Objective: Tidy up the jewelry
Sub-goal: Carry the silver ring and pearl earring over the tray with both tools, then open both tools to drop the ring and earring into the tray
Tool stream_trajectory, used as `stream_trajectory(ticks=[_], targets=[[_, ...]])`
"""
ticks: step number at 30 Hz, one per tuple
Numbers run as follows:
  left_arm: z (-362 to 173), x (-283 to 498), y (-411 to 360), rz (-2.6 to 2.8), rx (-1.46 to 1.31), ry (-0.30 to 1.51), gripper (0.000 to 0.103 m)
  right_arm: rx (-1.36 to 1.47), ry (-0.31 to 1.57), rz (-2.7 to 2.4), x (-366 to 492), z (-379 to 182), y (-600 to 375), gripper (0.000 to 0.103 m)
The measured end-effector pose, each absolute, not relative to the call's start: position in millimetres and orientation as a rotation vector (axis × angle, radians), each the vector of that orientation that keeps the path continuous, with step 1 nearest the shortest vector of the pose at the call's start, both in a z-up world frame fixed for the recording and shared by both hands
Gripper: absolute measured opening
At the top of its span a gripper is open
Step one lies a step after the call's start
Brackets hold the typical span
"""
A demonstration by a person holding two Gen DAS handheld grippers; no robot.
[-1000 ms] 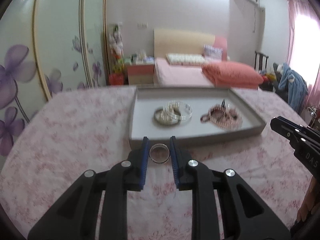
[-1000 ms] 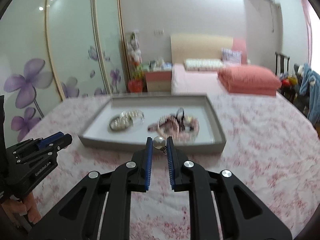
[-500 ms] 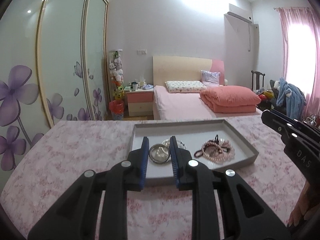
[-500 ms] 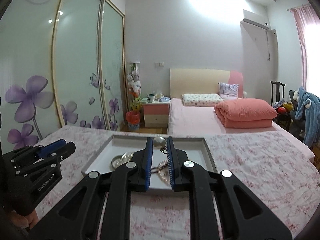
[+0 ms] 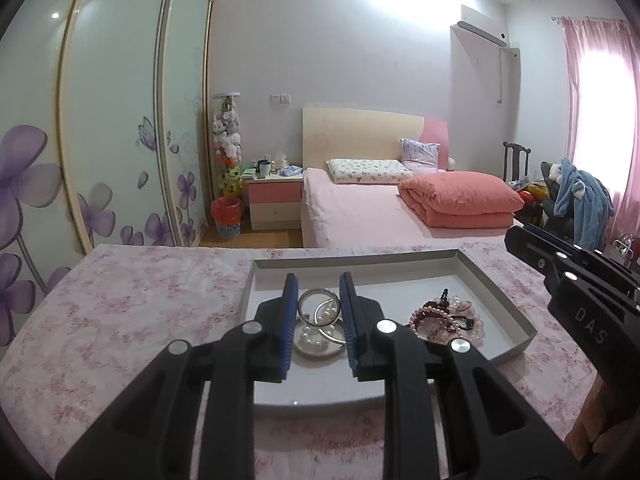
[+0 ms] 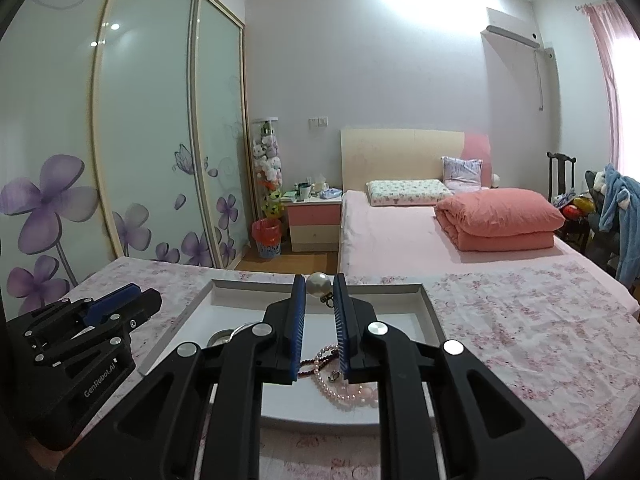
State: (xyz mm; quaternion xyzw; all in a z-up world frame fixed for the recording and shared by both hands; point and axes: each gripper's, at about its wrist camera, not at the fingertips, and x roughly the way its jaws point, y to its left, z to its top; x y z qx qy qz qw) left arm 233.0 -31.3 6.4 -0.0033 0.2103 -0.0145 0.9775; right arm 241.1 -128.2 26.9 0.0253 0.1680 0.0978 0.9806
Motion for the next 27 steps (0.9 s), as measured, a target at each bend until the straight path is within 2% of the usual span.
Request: stream_trajectory(ticks=[19,21,23,26,27], targets=[[-36.4,298.6,-36.4,-0.066,0.005,0.547,0.022,0.084,0.532,0.207,307.6,-19.1,-124.0,0.015],[-37.1,300.8,-35.7,-0.057,0.001,0.551,0.024,0.093,0.544,0.206,309.2,-19.5,-124.8,0.019],[-37.1,301.1,-35.1,-0.056,-0.002,0.555,0.03,0.101,0.549,0.203,308.9,-18.8,-127.2,0.05],[-32.7,296.9,-29.8,-0.049,-0.015,0.544,0.046,0.111,0.523,0.185,301.3,-13.1,-133.4,0.053],[-29.9,294.5,-25.8,-0.047,-0.028,0.539,0.048,0.119,0.521,0.185,299.1,-10.8,-135.8,0.053]])
